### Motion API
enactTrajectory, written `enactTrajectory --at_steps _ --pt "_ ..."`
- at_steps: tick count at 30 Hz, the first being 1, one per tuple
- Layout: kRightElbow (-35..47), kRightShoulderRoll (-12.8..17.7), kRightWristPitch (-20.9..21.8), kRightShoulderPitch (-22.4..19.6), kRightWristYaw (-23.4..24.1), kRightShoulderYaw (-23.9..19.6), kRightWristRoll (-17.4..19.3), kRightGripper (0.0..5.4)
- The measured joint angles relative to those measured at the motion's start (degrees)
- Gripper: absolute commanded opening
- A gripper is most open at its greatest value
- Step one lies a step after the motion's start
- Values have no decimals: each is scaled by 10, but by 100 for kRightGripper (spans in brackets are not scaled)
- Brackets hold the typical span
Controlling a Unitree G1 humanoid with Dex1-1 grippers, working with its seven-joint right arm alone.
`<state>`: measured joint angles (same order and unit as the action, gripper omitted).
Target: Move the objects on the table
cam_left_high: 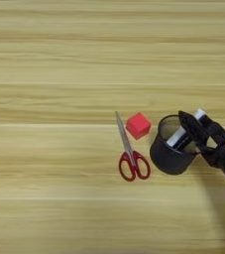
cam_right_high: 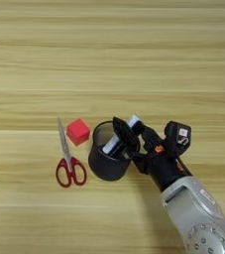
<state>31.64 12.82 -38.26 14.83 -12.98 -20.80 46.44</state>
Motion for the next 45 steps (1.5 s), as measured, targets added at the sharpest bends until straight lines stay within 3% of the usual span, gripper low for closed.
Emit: enactTrajectory --at_steps 4,26,45 --pt "3 1 0 3 0 -1 1 536" --pt "89 20 -11 59 13 -25 34 536" --pt "69 24 -10 61 8 -14 32 536"
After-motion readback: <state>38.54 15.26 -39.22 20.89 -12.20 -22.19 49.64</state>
